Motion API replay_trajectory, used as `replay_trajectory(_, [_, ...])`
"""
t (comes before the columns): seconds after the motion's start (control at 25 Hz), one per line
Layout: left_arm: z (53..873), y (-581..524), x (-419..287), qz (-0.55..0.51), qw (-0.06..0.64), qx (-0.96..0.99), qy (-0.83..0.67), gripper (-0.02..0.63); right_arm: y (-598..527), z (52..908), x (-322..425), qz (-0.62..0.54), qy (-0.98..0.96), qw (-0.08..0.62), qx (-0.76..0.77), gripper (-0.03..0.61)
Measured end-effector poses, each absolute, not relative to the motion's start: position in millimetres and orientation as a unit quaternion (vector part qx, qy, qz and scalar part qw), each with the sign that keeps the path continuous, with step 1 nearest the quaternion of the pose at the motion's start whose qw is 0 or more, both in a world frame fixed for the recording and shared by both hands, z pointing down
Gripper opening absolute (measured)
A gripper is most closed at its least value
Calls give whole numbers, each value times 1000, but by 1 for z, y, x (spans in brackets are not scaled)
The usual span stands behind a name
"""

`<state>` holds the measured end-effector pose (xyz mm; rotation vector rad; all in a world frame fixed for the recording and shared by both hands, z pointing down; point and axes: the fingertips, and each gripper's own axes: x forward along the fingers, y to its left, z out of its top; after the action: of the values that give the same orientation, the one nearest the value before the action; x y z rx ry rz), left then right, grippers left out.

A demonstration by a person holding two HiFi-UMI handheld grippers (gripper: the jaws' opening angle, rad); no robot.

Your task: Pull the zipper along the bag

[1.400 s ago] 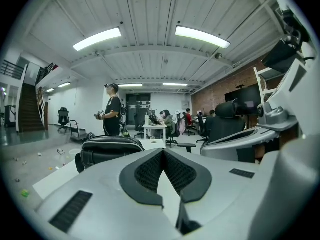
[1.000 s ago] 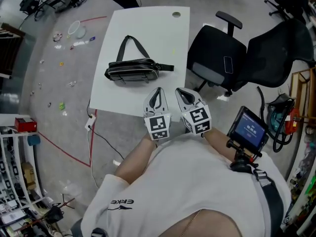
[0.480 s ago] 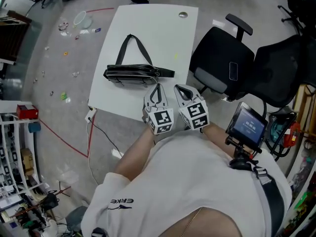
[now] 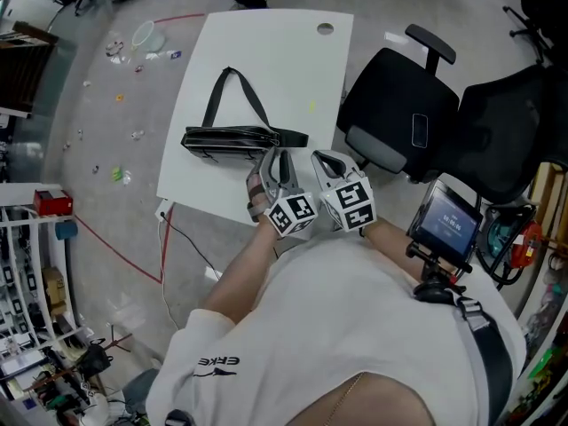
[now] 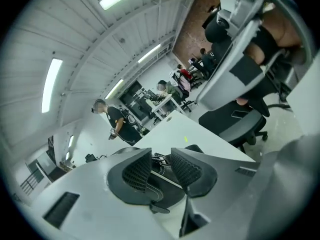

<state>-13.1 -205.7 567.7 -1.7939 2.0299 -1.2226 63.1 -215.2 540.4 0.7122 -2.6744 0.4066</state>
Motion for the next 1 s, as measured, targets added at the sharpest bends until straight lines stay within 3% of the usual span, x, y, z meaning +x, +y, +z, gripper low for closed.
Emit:
replay_trajectory(0.2, [582,-236,-3,-472,124,-568,662,134,-245,550,83,154,-940,171,251,5])
replay_trajectory(0.56, [586,-240,-22,-535,157,-526,641,143,-247,548,82,158,-940,169,249,5])
replay_trajectory(1.0, [578,-237,-27,-538,171,-509,650,140,-243,551,79,160,-942,169,241,5])
